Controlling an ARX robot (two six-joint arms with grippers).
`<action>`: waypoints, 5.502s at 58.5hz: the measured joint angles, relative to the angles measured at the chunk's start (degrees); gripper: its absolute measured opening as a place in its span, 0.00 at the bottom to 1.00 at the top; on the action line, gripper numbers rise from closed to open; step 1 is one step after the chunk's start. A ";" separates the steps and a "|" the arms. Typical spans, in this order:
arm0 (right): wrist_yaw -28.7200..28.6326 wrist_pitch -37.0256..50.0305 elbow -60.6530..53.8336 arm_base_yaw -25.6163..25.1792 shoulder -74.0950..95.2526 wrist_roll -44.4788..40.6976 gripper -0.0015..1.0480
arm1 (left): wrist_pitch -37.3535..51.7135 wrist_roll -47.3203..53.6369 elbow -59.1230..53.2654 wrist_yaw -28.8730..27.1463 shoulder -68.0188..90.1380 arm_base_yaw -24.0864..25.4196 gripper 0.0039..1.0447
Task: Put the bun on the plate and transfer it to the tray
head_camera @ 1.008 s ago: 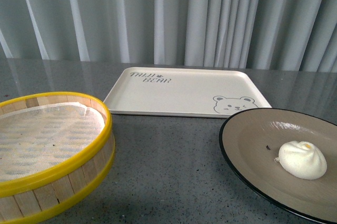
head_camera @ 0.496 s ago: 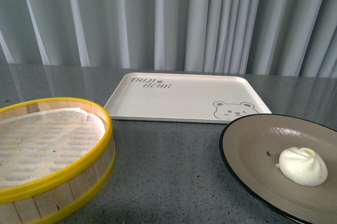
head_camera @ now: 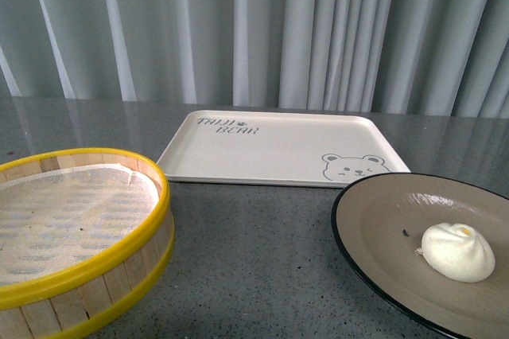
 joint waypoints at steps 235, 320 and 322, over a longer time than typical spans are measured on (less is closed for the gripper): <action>-42.71 38.03 31.34 -17.55 82.84 66.58 0.03 | -11.91 0.00 0.02 -0.02 -11.56 0.00 0.94; -34.12 20.13 86.20 -1.46 128.23 68.00 0.03 | -11.91 0.00 0.02 -0.02 -11.56 0.00 0.94; -34.32 20.13 86.25 -1.57 128.45 68.39 0.03 | -11.91 0.00 0.02 -0.02 -11.56 0.00 0.94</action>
